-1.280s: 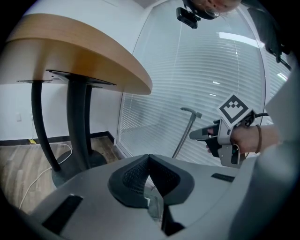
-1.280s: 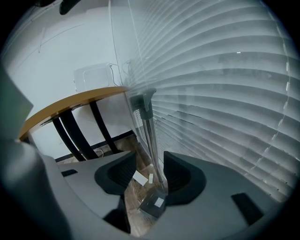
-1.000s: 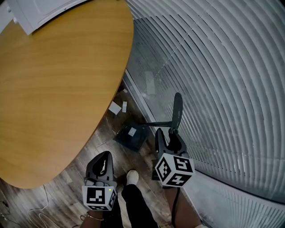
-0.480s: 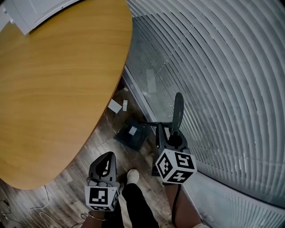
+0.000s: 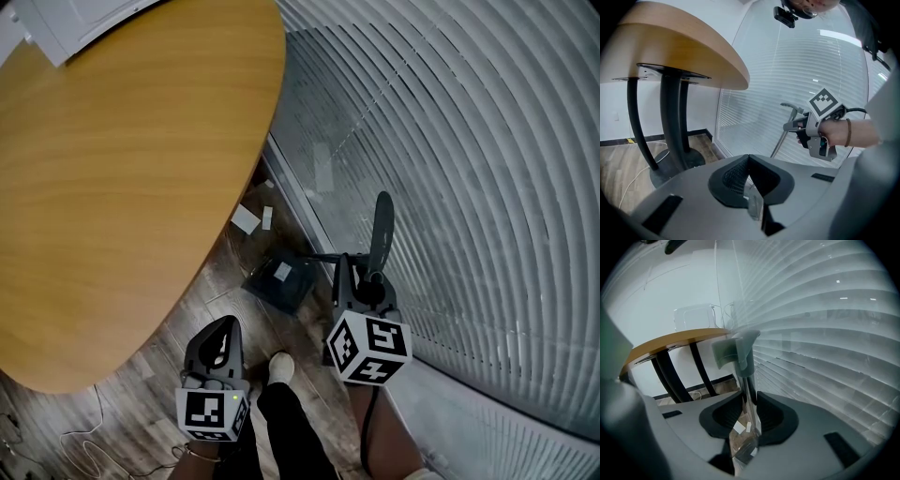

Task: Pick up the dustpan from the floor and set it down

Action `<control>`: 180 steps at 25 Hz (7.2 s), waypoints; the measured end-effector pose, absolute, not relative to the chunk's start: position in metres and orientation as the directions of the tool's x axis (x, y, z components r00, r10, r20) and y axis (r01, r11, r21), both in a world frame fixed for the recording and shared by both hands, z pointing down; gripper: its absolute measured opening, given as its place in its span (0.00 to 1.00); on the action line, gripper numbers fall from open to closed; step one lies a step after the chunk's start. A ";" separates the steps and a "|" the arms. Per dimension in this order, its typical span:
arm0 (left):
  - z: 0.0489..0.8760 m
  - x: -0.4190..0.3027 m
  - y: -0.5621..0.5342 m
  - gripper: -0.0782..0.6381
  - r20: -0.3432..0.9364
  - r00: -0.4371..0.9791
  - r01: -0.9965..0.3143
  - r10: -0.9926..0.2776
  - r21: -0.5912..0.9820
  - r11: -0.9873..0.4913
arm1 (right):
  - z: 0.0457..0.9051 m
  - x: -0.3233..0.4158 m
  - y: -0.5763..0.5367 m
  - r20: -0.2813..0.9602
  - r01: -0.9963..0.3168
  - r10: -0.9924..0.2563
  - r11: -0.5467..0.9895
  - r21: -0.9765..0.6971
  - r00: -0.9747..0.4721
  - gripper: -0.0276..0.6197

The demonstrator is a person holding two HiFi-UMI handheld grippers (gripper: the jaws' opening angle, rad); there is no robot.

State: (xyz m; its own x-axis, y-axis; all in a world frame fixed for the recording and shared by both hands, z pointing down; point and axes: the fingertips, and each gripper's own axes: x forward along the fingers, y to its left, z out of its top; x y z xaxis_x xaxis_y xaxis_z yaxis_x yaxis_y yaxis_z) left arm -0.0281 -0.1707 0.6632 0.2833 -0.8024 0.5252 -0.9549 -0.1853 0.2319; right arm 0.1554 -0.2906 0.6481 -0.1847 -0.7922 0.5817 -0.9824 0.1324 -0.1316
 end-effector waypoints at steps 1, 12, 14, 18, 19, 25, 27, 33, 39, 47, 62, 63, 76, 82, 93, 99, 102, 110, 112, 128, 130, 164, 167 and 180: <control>0.664 -0.028 -0.170 0.13 0.527 0.283 -0.955 -0.801 0.231 -0.185 | 0.648 0.156 -0.290 0.582 -0.983 -0.792 0.135 -0.127 -0.183 0.21; 0.658 -0.025 -0.154 0.13 0.523 0.257 -0.962 -0.813 0.223 -0.160 | 0.646 0.163 -0.270 0.597 -0.984 -0.782 0.150 -0.094 -0.176 0.20; 0.653 -0.029 -0.151 0.13 0.521 0.244 -0.963 -0.818 0.226 -0.144 | 0.639 0.158 -0.264 0.596 -0.983 -0.782 0.163 -0.088 -0.183 0.20; 0.635 -0.031 -0.142 0.13 0.510 0.230 -0.964 -0.829 0.236 -0.123 | 0.618 0.151 -0.251 0.584 -0.977 -0.786 0.198 -0.077 -0.205 0.20; 0.629 -0.030 -0.139 0.13 0.506 0.231 -0.963 -0.831 0.240 -0.122 | 0.611 0.150 -0.248 0.580 -0.976 -0.787 0.205 -0.076 -0.210 0.20; 0.570 -0.033 -0.139 0.13 0.459 0.222 -0.958 -0.860 0.269 -0.104 | 0.544 0.136 -0.241 0.519 -0.965 -0.818 0.256 -0.058 -0.248 0.19; 0.547 -0.038 -0.148 0.13 0.443 0.207 -0.958 -0.872 0.271 -0.090 | 0.517 0.131 -0.248 0.486 -0.961 -0.833 0.271 -0.057 -0.263 0.19; 0.457 -0.047 -0.144 0.13 0.385 0.152 -0.974 -0.910 0.213 -0.072 | 0.428 0.133 -0.229 0.438 -0.953 -0.851 0.299 -0.050 -0.290 0.19; 0.353 -0.058 -0.183 0.13 0.249 0.127 -0.976 -0.960 0.203 -0.077 | 0.324 0.139 -0.239 0.339 -0.943 -0.884 0.332 -0.032 -0.322 0.19; 0.273 -0.041 -0.212 0.13 0.126 0.188 -0.974 -0.974 0.152 -0.169 | 0.247 0.149 -0.234 0.232 -0.947 -0.920 0.321 -0.014 -0.316 0.19; 0.270 -0.027 -0.210 0.13 0.120 0.185 -0.979 -0.975 0.104 -0.173 | 0.243 0.153 -0.220 0.214 -0.938 -0.916 0.346 -0.005 -0.339 0.19; 0.270 -0.029 -0.207 0.13 0.125 0.174 -0.981 -0.977 0.105 -0.161 | 0.243 0.150 -0.218 0.219 -0.933 -0.910 0.359 -0.009 -0.352 0.19; 0.278 -0.127 -0.131 0.13 0.146 -0.094 -0.993 -0.985 0.058 0.103 | 0.255 0.041 -0.188 0.219 -0.773 -0.744 0.628 -0.094 -0.631 0.19; 0.290 -0.199 -0.084 0.13 0.145 -0.247 -0.963 -0.958 0.069 0.259 | 0.268 -0.033 -0.161 0.238 -0.663 -0.629 0.740 -0.108 -0.740 0.19; 0.295 -0.341 0.008 0.13 0.129 -0.412 -0.902 -0.902 0.083 0.424 | 0.272 -0.191 -0.090 0.249 -0.510 -0.481 0.858 -0.064 -0.840 0.19; 0.295 -0.410 0.068 0.13 0.124 -0.494 -0.857 -0.861 0.095 0.506 | 0.276 -0.266 -0.043 0.254 -0.432 -0.403 0.899 -0.067 -0.879 0.19; 0.296 -0.441 0.099 0.13 0.125 -0.531 -0.835 -0.838 0.088 0.543 | 0.279 -0.306 -0.020 0.254 -0.390 -0.361 0.918 -0.073 -0.897 0.19; 0.314 -0.519 0.187 0.13 0.131 -0.638 -0.755 -0.759 0.087 0.649 | 0.303 -0.402 0.049 0.262 -0.261 -0.238 0.963 -0.060 -0.935 0.19; 0.324 -0.530 0.201 0.13 0.146 -0.657 -0.735 -0.739 0.094 0.672 | 0.312 -0.418 0.058 0.276 -0.240 -0.215 0.969 -0.061 -0.937 0.19; 0.363 -0.561 0.273 0.13 0.231 -0.763 -0.597 -0.603 0.106 0.795 | 0.345 -0.512 0.101 0.303 -0.097 -0.063 0.991 -0.098 -0.951 0.19; 0.369 -0.564 0.276 0.13 0.242 -0.765 -0.588 -0.596 0.113 0.801 | 0.350 -0.517 0.104 0.313 -0.093 -0.058 0.991 -0.099 -0.948 0.19; 0.584 -0.584 0.257 0.13 0.415 -0.682 -0.606 -0.602 0.141 0.783 | 0.581 -0.557 0.082 0.486 -0.111 -0.058 0.990 -0.082 -0.872 0.19; 0.596 -0.583 0.256 0.13 0.425 -0.671 -0.612 -0.607 0.144 0.777 | 0.591 -0.561 0.079 0.489 -0.128 -0.074 0.989 -0.077 -0.869 0.19; 0.631 -0.579 0.262 0.13 0.466 -0.652 -0.608 -0.598 0.150 0.780 | 0.626 -0.561 0.051 0.517 -0.223 -0.159 0.973 -0.065 -0.841 0.19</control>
